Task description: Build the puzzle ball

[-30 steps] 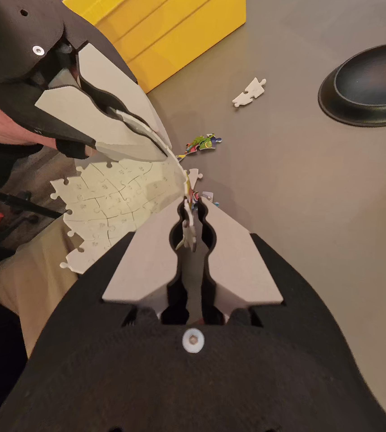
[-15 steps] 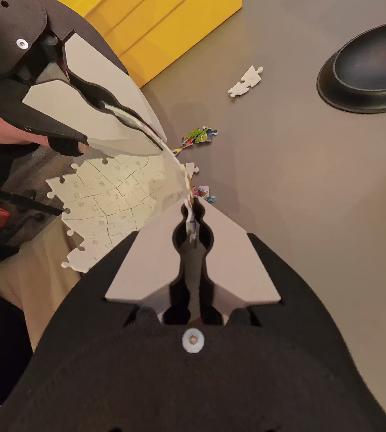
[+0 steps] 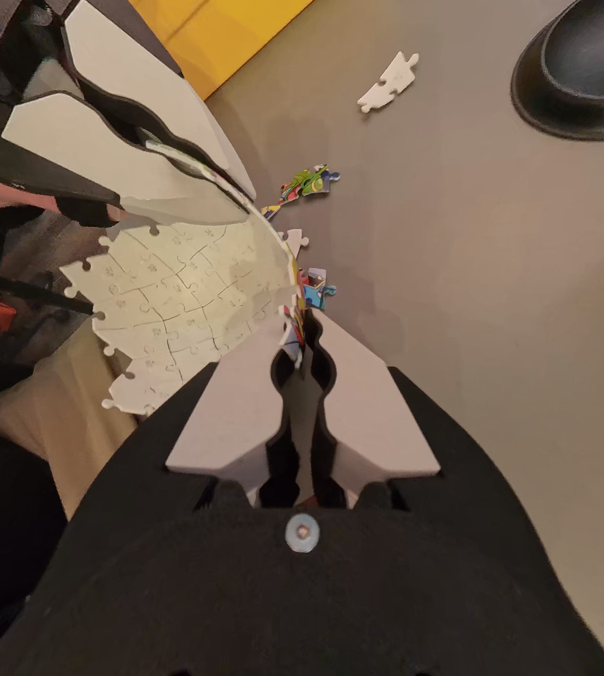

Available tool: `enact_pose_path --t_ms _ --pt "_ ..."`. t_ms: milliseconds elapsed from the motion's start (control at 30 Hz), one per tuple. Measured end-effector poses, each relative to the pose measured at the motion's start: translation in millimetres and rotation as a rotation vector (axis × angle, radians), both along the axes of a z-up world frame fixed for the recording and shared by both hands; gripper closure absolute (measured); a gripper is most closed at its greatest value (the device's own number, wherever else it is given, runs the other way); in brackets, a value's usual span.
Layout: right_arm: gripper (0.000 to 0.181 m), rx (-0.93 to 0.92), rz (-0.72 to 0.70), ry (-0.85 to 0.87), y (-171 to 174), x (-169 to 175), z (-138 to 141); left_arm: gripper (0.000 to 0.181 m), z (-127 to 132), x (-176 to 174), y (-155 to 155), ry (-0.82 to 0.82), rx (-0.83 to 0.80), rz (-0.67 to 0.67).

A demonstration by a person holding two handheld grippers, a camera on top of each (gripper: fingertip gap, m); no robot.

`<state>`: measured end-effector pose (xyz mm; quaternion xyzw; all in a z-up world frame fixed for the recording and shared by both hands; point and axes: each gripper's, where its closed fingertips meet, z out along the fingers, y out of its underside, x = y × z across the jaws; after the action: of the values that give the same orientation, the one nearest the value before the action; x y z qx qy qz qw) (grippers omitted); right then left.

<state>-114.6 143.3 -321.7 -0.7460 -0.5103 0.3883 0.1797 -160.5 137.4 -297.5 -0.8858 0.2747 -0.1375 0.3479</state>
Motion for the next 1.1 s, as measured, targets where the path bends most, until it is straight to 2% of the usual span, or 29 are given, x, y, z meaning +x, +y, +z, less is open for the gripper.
enact_pose_path --t_ms 133,167,300,600,900,1100 --pt "0.178 0.022 0.000 0.003 0.7 -1.5 0.6 0.177 -0.4 -1.7 -0.3 0.002 -0.001 0.004" --pt "0.169 0.023 -0.004 -0.001 1.9 -0.2 0.5 0.177 -0.6 -1.4 -0.5 0.002 0.000 0.003" --pt "0.160 -0.012 0.008 -0.003 2.6 7.3 2.2 0.177 0.6 -0.9 0.2 0.000 0.005 0.003" --pt "0.164 -0.049 -0.004 0.031 6.6 28.4 18.3 0.177 0.4 -2.5 1.2 -0.002 0.010 0.011" --pt "0.178 -0.013 0.008 0.037 3.0 24.7 22.9 0.177 1.4 -3.6 2.4 0.005 0.018 0.025" --pt "0.161 -0.021 0.020 0.040 -0.3 28.3 31.1 0.177 1.5 -4.6 2.8 0.005 0.019 0.033"
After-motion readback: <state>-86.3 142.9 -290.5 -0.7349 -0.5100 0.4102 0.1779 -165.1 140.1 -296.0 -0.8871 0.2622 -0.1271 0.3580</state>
